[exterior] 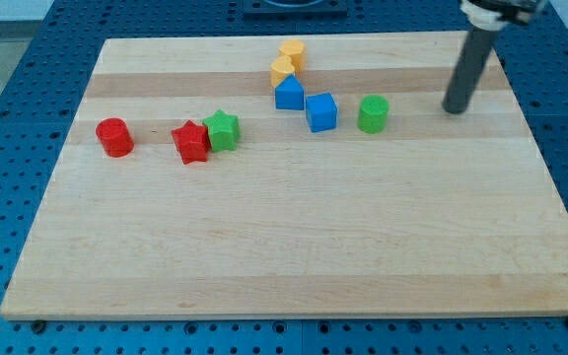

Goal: Move the green circle to the bottom of the triangle

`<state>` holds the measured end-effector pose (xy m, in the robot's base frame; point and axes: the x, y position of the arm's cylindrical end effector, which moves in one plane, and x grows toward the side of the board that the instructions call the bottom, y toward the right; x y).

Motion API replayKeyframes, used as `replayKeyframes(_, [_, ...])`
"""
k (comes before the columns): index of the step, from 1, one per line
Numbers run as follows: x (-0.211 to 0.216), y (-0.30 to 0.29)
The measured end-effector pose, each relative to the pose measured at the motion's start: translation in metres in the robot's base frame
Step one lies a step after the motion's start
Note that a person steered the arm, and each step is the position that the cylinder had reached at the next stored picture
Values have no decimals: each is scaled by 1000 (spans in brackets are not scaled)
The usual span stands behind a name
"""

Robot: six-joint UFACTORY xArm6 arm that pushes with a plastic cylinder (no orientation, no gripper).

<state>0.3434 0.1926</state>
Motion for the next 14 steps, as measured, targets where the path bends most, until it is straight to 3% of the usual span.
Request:
replayKeyframes(2, [-7, -62])
replayKeyframes(6, [8, -107])
replayKeyframes(10, [51, -107])
replayKeyframes(12, [53, 1])
replayKeyframes(14, [88, -43])
